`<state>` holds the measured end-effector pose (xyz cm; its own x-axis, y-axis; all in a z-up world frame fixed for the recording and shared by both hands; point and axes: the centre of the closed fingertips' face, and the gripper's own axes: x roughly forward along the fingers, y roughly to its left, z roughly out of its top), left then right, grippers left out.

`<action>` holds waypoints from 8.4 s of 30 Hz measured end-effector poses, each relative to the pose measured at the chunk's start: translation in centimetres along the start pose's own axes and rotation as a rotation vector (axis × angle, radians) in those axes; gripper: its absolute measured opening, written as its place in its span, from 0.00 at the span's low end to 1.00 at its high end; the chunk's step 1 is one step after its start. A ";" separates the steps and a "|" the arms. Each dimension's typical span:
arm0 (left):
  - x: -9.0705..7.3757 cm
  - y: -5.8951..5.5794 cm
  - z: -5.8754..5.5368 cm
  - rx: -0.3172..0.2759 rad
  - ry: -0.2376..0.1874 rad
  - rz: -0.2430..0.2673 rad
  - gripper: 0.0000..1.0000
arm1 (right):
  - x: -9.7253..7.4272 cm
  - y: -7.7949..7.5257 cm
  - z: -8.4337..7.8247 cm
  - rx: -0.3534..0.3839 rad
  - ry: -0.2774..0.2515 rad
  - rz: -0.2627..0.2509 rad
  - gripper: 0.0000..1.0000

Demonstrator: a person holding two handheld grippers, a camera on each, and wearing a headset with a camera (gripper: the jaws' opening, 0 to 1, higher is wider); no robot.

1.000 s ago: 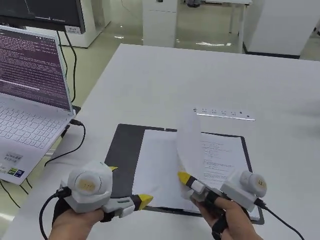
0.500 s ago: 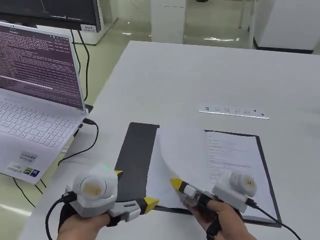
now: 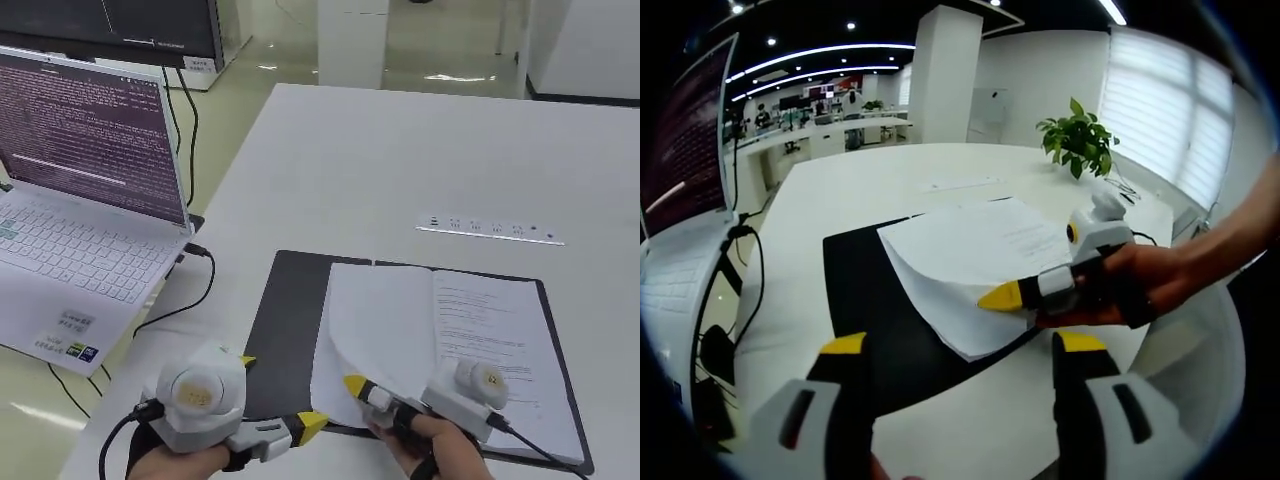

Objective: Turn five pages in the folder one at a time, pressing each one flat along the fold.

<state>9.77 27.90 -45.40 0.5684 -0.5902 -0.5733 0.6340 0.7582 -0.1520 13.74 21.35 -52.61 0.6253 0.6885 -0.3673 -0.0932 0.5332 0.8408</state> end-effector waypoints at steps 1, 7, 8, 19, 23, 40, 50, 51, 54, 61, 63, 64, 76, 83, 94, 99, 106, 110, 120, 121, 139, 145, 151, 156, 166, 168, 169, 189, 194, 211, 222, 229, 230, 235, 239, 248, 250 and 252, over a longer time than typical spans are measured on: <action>0.0 0.0 0.0 -0.003 -0.001 0.001 0.73 | 0.2 -0.1 -0.1 0.000 0.004 -0.003 0.00; 0.1 -0.2 0.2 -0.012 -0.009 0.000 0.73 | 1.3 -0.4 -0.5 0.002 0.027 -0.023 0.00; 0.1 -0.2 0.2 -0.011 -0.008 0.000 0.73 | 1.6 -0.7 -0.5 0.002 0.030 -0.025 0.00; -0.5 -0.3 -0.2 -0.015 -0.008 0.007 0.72 | 2.5 -2.3 -1.7 -0.001 0.056 -0.088 0.05; -0.5 0.1 -0.6 -0.020 0.001 0.014 0.72 | 2.4 -2.0 -1.7 0.004 0.052 -0.076 0.08; 1.1 0.3 -2.0 -0.008 0.057 0.009 0.57 | -0.7 0.5 -0.2 -0.083 0.060 0.040 0.37; 3.2 -0.2 -1.5 -0.015 0.064 -0.021 0.31 | -4.3 -0.5 1.4 -0.144 0.028 0.009 0.35; 3.5 -0.2 -1.4 -0.016 0.067 -0.023 0.27 | -4.8 -0.7 1.6 -0.144 0.020 0.002 0.35; 4.4 -0.5 -0.9 -0.021 0.065 -0.051 0.20 | -5.9 -1.0 2.1 -0.145 0.002 -0.008 0.34; 6.8 -1.0 -0.9 -0.013 0.103 -0.077 0.10 | -8.2 -1.8 3.3 -0.136 -0.036 -0.029 0.30; 7.5 -1.0 -1.0 -0.018 0.112 -0.084 0.07 | -8.7 -2.0 3.5 -0.132 -0.041 -0.033 0.30; 7.9 -1.0 -1.2 -0.022 0.123 -0.085 0.07 | -8.9 -2.2 3.6 -0.132 -0.044 -0.036 0.30; 10.2 -1.0 -4.1 -0.044 0.215 -0.076 0.03 | -11.2 -4.3 4.1 -0.105 -0.089 -0.083 0.28; 10.3 -0.8 -5.8 -0.045 0.242 -0.036 0.00 | -11.5 -5.3 3.1 -0.087 -0.070 -0.109 0.25; 10.3 -0.8 -5.9 -0.002 0.254 -0.019 0.00 | -10.8 -5.5 3.5 -0.141 -0.030 -0.078 0.10; 10.2 -0.9 -5.9 0.013 0.242 -0.005 0.00 | -9.8 -5.4 5.4 -0.204 -0.001 -0.067 0.05; 10.3 -0.6 -5.9 0.014 0.237 -0.006 0.00 | -7.8 -6.0 10.2 -0.207 -0.066 -0.059 0.00; 10.3 -0.7 -5.9 0.007 0.245 -0.008 0.00 | -6.8 -6.2 11.6 -0.210 -0.076 -0.048 0.00; 10.3 -0.6 -5.8 0.014 0.256 -0.011 0.00 | -4.8 -8.6 12.2 -0.211 -0.046 -0.060 0.00; 10.4 -0.6 -5.8 0.011 0.257 -0.011 0.00 | -4.7 -8.8 12.1 -0.208 -0.042 -0.065 0.00; 10.3 -0.7 -5.8 0.013 0.258 -0.003 0.00 | -3.0 -8.4 14.1 -0.179 -0.125 -0.062 0.00; 10.4 -0.6 -5.8 0.013 0.257 0.000 0.00 | -2.8 -8.2 14.4 -0.178 -0.139 -0.063 0.00; 10.5 -0.5 -5.8 0.004 0.255 -0.001 0.00 | -2.4 -8.4 15.8 -0.138 -0.183 -0.064 0.00; 10.5 -0.6 -5.8 0.009 0.255 0.002 0.00 | -1.9 -9.6 17.8 -0.093 -0.252 -0.085 0.00; 10.5 -0.6 -5.8 0.015 0.250 0.006 0.00 | -1.4 -9.2 19.1 -0.045 -0.309 -0.082 0.00; 10.6 -0.5 -5.8 0.016 0.251 0.005 0.00 | -1.2 -9.3 19.4 -0.038 -0.319 -0.081 0.00; 10.6 -0.5 -5.8 0.016 0.251 0.004 0.00 | -1.1 -9.2 19.4 -0.035 -0.321 -0.082 0.00; 10.5 -0.6 -5.8 0.007 0.240 0.003 0.00 | 2.1 -10.9 22.6 -0.075 -0.309 -0.115 0.00; 10.4 -0.5 -5.8 0.003 0.239 0.001 0.00 | 2.3 -10.7 22.9 -0.064 -0.331 -0.121 0.00; 10.4 -0.6 -5.7 -0.011 0.240 0.001 0.00 | 3.5 -11.8 25.5 0.005 -0.407 -0.125 0.00; 10.4 -0.5 -5.8 -0.021 0.237 0.002 0.00 | 3.4 -11.7 23.9 -0.101 -0.318 -0.094 0.00; 10.4 -0.5 -5.9 -0.020 0.234 0.001 0.00 | 1.8 -9.8 21.0 -0.145 -0.278 -0.076 0.00; 10.4 -0.6 -5.8 -0.022 0.233 0.001 0.00 | 1.6 -9.6 20.7 -0.146 -0.278 -0.075 0.00; 10.4 -0.5 -5.8 -0.019 0.234 0.002 0.00 | 0.9 -8.8 19.5 -0.150 -0.265 -0.066 0.00; 10.5 -0.5 -5.8 -0.015 0.228 0.006 0.00 | 0.3 -8.4 18.5 -0.166 -0.249 -0.058 0.00; 10.5 -0.5 -5.8 -0.003 0.226 0.007 0.00 | -0.7 -8.4 17.0 -0.187 -0.239 -0.049 0.00; 10.5 -0.5 -5.8 -0.002 0.225 0.007 0.00 | -0.9 -8.4 16.8 -0.192 -0.238 -0.051 0.00; 10.5 -0.5 -5.8 -0.003 0.224 0.007 0.00 | -1.2 -8.4 16.4 -0.198 -0.236 -0.049 0.00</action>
<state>12.39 22.92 -56.00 0.4418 -0.5087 -0.7389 0.6288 0.7631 -0.1494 26.52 7.98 -52.71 0.7934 0.5388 -0.2831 -0.1933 0.6642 0.7222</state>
